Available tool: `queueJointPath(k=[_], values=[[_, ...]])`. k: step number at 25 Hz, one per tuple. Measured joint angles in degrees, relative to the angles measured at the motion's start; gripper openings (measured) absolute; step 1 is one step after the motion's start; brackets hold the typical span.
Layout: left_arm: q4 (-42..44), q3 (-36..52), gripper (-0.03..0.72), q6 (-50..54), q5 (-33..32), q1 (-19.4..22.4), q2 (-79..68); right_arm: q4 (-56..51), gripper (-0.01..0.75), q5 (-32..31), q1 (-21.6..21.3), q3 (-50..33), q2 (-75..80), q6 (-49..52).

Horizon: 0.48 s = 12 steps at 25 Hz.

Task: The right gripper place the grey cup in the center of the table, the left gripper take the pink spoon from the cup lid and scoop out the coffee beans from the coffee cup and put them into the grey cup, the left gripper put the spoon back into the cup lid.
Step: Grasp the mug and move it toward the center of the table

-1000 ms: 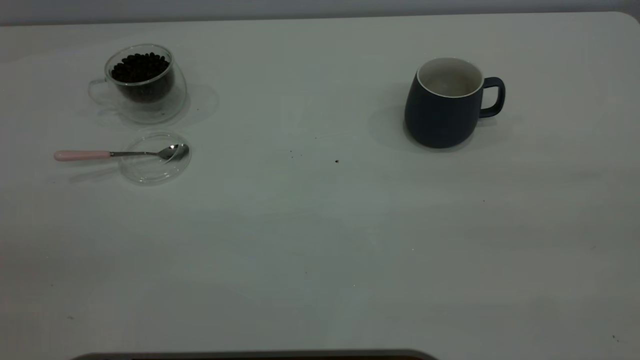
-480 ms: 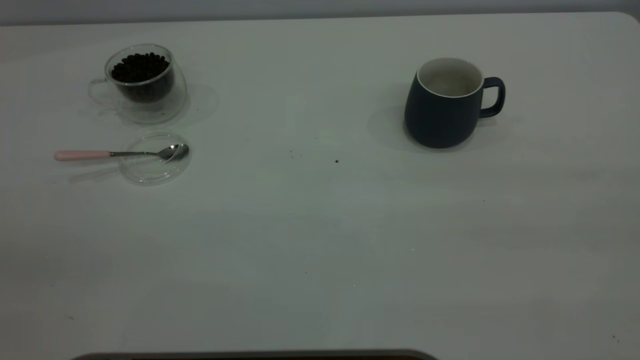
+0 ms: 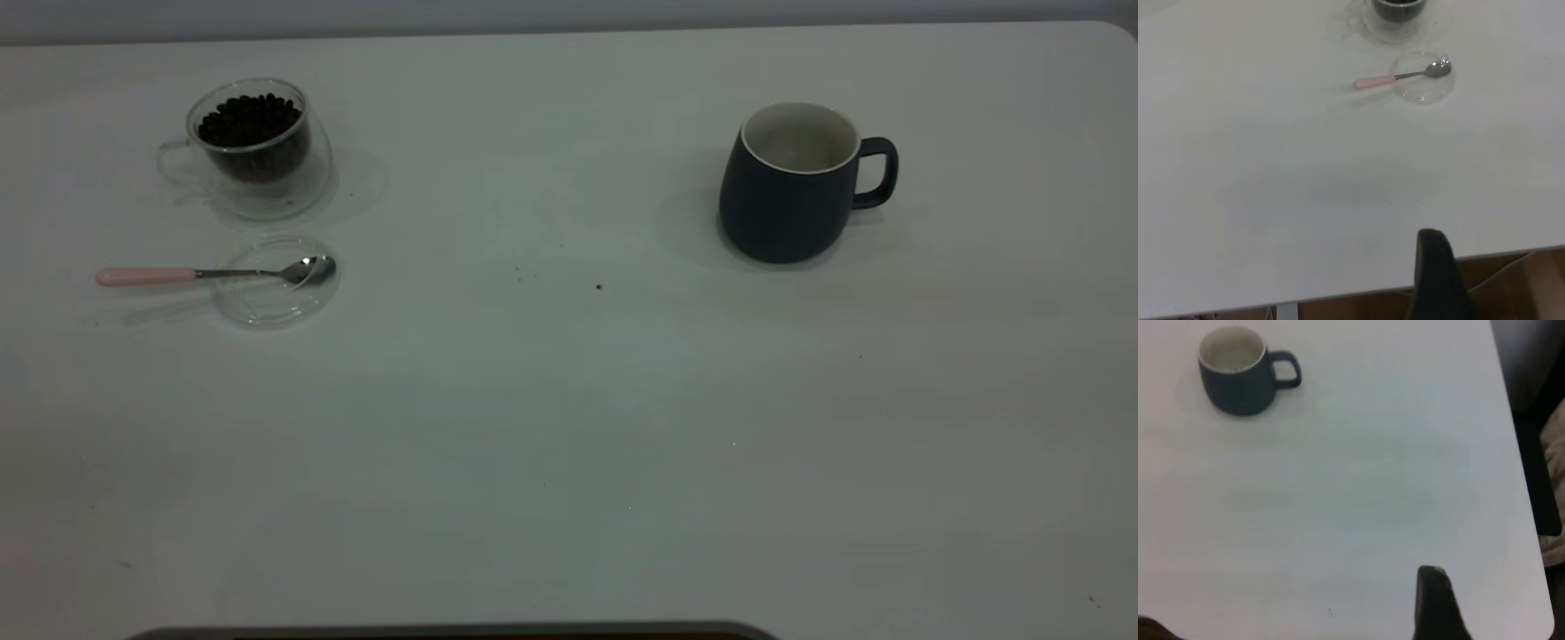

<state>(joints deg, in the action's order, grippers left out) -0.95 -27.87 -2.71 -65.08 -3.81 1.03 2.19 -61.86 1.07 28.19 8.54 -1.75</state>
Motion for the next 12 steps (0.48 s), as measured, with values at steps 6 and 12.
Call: queueJointPath(k=[6, 12], values=[[0.0, 0.0, 0.519, 0.0, 0.0, 0.0, 0.0, -2.2, 0.581, 13.7, 0.0, 3.2, 22.0, -8.8], [0.0, 0.0, 0.519, 0.0, 0.0, 0.0, 0.0, -11.3, 0.582, 28.6, 0.0, 9.9, 49.0, -22.3]])
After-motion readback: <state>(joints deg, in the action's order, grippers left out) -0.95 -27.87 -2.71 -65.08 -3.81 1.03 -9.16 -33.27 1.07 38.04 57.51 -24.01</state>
